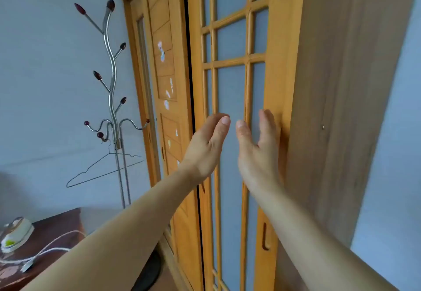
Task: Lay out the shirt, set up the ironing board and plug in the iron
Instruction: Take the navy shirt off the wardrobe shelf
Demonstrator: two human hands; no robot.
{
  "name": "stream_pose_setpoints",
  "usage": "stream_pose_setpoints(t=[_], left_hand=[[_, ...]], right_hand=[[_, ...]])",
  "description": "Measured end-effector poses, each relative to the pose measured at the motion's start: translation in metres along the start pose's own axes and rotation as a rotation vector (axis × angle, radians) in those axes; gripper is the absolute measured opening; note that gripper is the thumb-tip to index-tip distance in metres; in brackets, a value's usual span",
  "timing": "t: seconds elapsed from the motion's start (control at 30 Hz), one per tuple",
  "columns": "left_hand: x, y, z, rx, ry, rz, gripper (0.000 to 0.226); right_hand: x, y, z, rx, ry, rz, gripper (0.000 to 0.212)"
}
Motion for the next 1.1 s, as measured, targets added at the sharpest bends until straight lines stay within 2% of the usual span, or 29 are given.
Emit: stream_pose_setpoints(t=[0.27,0.43,0.53,0.67,0.77,0.9,1.0,1.1], left_hand=[[0.040,0.038,0.027,0.165,0.171,0.176,0.043],[0.063,0.058,0.050,0.543,0.365,0.282,0.047],[0.072,0.069,0.057,0.700,0.520,0.300,0.048],[0.079,0.070,0.055,0.893,0.813,0.237,0.048],[0.087,0.066,0.057,0.902,0.929,0.253,0.045],[0.098,0.054,0.062,0.833,0.988,0.258,0.042],[0.107,0.039,0.069,0.787,1.017,0.229,0.059],[0.116,0.025,0.080,0.751,1.031,0.174,0.044]], right_hand=[[0.034,0.010,-0.022,-0.187,-0.047,-0.048,0.066],[0.037,0.021,-0.025,-0.281,-0.111,-0.093,0.068],[0.041,0.025,-0.028,-0.320,-0.165,-0.130,0.068],[0.050,0.033,-0.032,-0.352,-0.178,-0.218,0.070],[0.055,0.042,-0.036,-0.405,-0.179,-0.304,0.067],[0.062,0.057,-0.037,-0.469,-0.165,-0.356,0.068],[0.066,0.063,-0.035,-0.545,-0.153,-0.415,0.067],[0.071,0.067,-0.036,-0.606,-0.121,-0.435,0.062]])
Point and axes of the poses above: each hand's wrist, its own x-axis towards the middle knuckle, its own y-axis out of the palm, z = x × y, the point moved 9 cm from there along x, towards the middle knuckle, and after that the axes turned 7 degrees about -x, right-handed, at the moved point
